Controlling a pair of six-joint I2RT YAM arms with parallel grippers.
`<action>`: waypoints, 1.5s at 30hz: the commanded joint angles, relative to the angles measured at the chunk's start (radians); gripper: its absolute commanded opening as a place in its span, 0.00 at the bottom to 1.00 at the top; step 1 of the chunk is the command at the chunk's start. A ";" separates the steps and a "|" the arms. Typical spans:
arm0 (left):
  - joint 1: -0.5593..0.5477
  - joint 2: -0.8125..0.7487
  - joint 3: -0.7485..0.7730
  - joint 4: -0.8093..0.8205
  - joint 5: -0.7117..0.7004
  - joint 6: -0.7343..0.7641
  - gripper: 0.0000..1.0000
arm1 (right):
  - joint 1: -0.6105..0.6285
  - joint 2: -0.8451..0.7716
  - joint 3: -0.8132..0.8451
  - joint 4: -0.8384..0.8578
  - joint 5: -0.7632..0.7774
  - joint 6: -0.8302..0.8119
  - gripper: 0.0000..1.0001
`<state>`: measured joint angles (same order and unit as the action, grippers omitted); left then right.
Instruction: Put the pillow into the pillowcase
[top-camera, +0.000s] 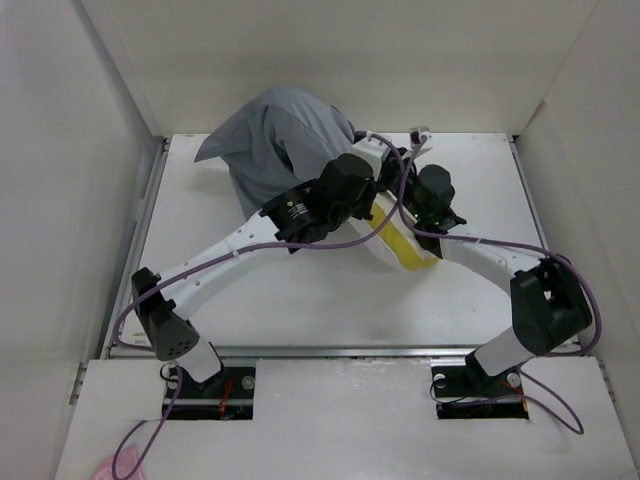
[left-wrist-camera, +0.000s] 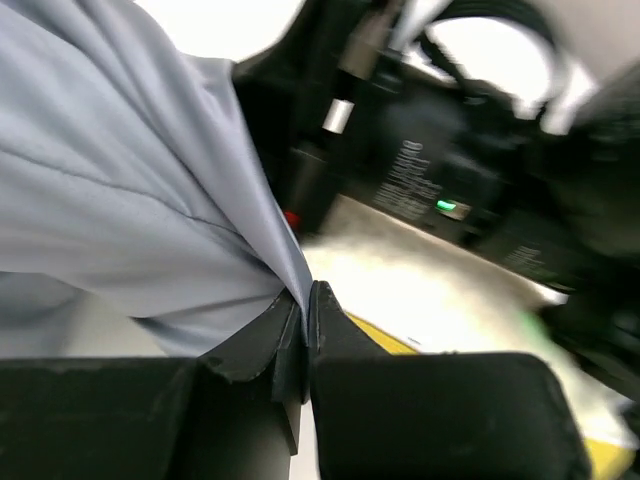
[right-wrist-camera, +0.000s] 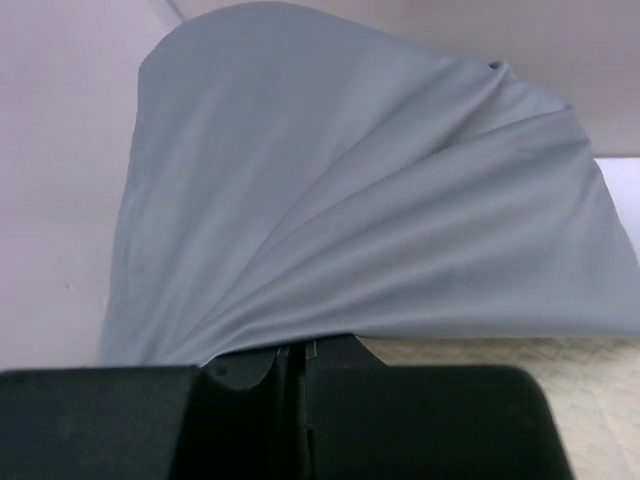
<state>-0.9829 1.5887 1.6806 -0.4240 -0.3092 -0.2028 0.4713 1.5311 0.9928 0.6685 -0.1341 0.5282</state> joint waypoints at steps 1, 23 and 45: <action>-0.080 -0.087 -0.036 0.059 0.189 -0.038 0.00 | -0.002 0.015 -0.014 0.365 0.151 0.084 0.00; -0.002 -0.276 -0.504 0.093 0.243 -0.334 0.00 | 0.016 0.112 0.040 0.068 0.162 0.009 0.20; 0.109 -0.128 -0.415 -0.007 0.186 -0.233 1.00 | -0.175 -0.091 -0.005 -0.807 0.208 -0.070 1.00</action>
<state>-0.8753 1.4597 1.2114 -0.4637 -0.1432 -0.5003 0.3687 1.3811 0.9863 -0.0574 0.0521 0.4263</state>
